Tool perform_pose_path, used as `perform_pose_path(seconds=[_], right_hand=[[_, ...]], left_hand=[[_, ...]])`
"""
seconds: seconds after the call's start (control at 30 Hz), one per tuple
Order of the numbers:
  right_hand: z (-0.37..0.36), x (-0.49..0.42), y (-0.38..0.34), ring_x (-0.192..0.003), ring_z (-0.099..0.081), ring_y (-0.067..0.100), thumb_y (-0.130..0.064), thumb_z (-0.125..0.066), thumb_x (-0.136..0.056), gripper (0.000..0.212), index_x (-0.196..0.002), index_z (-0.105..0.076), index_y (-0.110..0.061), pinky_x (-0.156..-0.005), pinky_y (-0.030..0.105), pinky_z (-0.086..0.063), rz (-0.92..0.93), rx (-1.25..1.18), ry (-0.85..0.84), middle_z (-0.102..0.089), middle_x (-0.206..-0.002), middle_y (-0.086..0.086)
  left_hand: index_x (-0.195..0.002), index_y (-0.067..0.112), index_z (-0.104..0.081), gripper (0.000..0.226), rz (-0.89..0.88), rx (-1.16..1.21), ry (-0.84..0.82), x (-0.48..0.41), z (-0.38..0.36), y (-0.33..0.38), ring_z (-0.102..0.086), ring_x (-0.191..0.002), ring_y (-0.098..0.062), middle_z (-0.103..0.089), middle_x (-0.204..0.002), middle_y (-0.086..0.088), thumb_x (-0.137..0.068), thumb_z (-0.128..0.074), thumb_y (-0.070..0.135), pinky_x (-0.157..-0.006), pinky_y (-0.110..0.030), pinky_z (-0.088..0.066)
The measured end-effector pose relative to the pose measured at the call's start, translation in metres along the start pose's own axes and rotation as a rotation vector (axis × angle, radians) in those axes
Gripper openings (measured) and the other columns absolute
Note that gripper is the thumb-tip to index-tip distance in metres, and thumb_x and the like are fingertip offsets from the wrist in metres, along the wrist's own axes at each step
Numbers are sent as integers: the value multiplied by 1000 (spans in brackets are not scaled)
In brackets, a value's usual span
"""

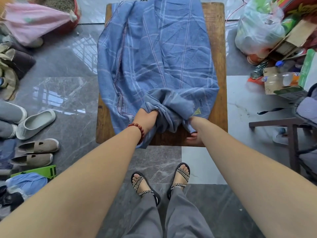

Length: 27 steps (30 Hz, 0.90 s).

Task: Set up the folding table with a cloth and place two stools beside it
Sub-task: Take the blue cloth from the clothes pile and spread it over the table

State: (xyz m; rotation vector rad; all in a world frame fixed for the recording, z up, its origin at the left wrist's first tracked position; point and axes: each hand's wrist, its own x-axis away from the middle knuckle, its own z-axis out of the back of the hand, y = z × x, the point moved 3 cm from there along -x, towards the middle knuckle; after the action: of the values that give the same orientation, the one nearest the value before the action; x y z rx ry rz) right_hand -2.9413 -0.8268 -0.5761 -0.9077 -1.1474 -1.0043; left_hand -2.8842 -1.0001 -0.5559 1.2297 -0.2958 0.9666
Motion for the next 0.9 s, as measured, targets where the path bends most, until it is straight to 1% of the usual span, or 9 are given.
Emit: perform_pose_path(seconds=[0.13, 0.27, 0.33, 0.43, 0.53, 0.67, 0.77, 0.83, 0.9], right_hand=[[-6, 2, -3, -106, -55, 24, -18, -60, -87, 46, -130, -48, -8, -79, 36, -51, 98, -156, -163, -55, -117, 11], [0, 1, -15, -73, -58, 19, -11, -62, -86, 18, -103, -59, -16, -57, 27, -51, 277, -489, -168, -61, -88, 8], [5, 2, -22, -72, -58, 19, -10, -51, -92, 9, -93, -58, -16, -59, 27, -51, 343, -480, -157, -60, -84, 7], [20, 2, -30, -74, -51, 20, -7, -42, -93, 30, -67, -51, -19, -63, 25, -44, 464, -269, 65, -51, -72, 0], [33, 1, -32, -72, -47, 21, -16, -47, -88, 29, -59, -50, -14, -63, 26, -39, 408, -331, 205, -48, -66, 2], [15, 13, -44, -93, -57, 22, -23, -51, -92, 14, -90, -61, -14, -73, 22, -44, 498, -222, 50, -59, -89, 6], [-1, 31, -44, -107, -58, 30, -64, -59, -77, 69, -123, -51, -14, -91, 44, -48, 360, -47, -104, -57, -119, 6], [-6, 35, -43, -98, -56, 19, -53, -73, -71, 78, -133, -41, -17, -82, 39, -49, 469, 112, -136, -51, -122, -3], [-6, 35, -44, -88, -50, 11, -19, -75, -74, 64, -128, -44, -11, -77, 27, -43, 697, 377, -38, -55, -109, -3]], left_hand=[[-92, 21, -58, 8, 118, 210, -90, 4, -5, 1, -59, -84, -15, -63, -88, -1, -89, -54, 15, -73, -26, -48], [-86, 16, -61, 17, 46, 10, -130, 4, -6, 4, -61, -82, -22, -64, -83, -6, -80, -54, 1, -73, -31, -53], [-106, 7, -56, 34, -72, -115, -206, 6, -10, 8, -61, -77, -22, -62, -83, -8, -75, -55, -7, -61, -29, -55], [-141, 19, -23, 82, -121, -105, -290, 6, -13, 6, -61, -85, -13, -60, -100, 0, -73, -60, -9, -61, -16, -51], [-147, 30, -7, 96, -92, -134, -205, 4, -10, 2, -60, -87, -13, -58, -106, 0, -74, -63, -1, -61, -12, -46], [-129, 21, -40, 58, -153, -295, -4, -1, -4, 1, -59, -96, -24, -62, -106, -5, -75, -63, 20, -81, -30, -49], [-106, 23, -52, 33, -133, -397, -54, 0, -3, -2, -59, -94, -27, -63, -94, -2, -76, -63, 33, -75, -29, -43], [-108, 22, -52, 37, -128, -409, -96, 2, -1, -3, -59, -93, -26, -63, -96, -2, -75, -64, 34, -76, -31, -46], [-117, 21, -51, 50, -204, -404, -137, 5, 4, 0, -60, -95, -25, -64, -104, -4, -72, -69, 30, -81, -37, -50]])
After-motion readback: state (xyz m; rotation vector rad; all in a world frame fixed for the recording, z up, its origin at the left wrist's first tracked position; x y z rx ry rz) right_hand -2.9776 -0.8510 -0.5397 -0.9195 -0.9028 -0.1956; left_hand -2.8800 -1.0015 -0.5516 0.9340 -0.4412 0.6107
